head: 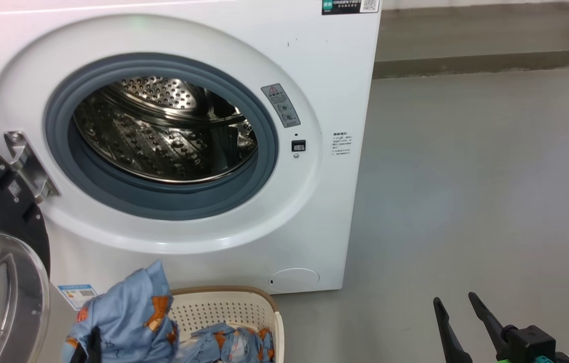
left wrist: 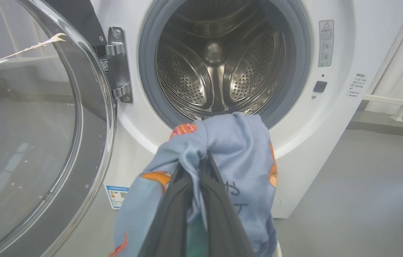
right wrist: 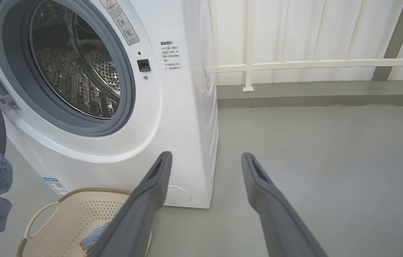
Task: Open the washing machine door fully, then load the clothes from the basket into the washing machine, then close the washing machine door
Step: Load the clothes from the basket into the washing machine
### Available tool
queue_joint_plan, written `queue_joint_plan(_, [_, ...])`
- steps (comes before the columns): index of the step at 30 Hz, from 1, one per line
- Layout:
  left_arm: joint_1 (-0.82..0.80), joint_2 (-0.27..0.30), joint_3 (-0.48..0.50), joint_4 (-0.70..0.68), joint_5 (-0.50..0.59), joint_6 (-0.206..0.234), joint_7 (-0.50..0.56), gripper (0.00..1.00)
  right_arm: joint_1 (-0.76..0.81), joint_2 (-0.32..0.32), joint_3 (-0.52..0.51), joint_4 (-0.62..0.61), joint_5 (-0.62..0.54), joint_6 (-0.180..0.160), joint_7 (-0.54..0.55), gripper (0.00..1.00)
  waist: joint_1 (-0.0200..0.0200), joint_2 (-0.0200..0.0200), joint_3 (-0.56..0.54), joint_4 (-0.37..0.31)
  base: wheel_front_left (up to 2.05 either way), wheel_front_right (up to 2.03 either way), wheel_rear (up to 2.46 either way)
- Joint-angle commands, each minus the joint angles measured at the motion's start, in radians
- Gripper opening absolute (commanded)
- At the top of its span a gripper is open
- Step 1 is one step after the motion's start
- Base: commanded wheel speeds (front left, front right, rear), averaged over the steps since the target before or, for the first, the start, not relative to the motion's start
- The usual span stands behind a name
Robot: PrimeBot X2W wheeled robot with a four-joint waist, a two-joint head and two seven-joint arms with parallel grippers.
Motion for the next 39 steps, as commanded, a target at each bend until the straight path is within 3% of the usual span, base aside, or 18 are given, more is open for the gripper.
queue_joint_plan(1, [-0.015, 0.001, 0.042, -0.035, 0.009, -0.002, -0.014, 0.0, -0.003, -0.014, 0.019, -0.021, 0.005, 0.006, -0.005, 1.0, -0.0001, 0.0, -0.007, -0.002, 0.0, 0.0, 0.0])
queue_joint_plan(39, [0.027, -0.018, 0.032, -0.097, 0.037, -0.006, -0.014, 0.0, 0.0, -0.009, 0.03, -0.022, 0.009, 0.006, -0.005, 1.0, -0.0001, 0.0, -0.003, -0.027, 0.0, 0.0, 0.0])
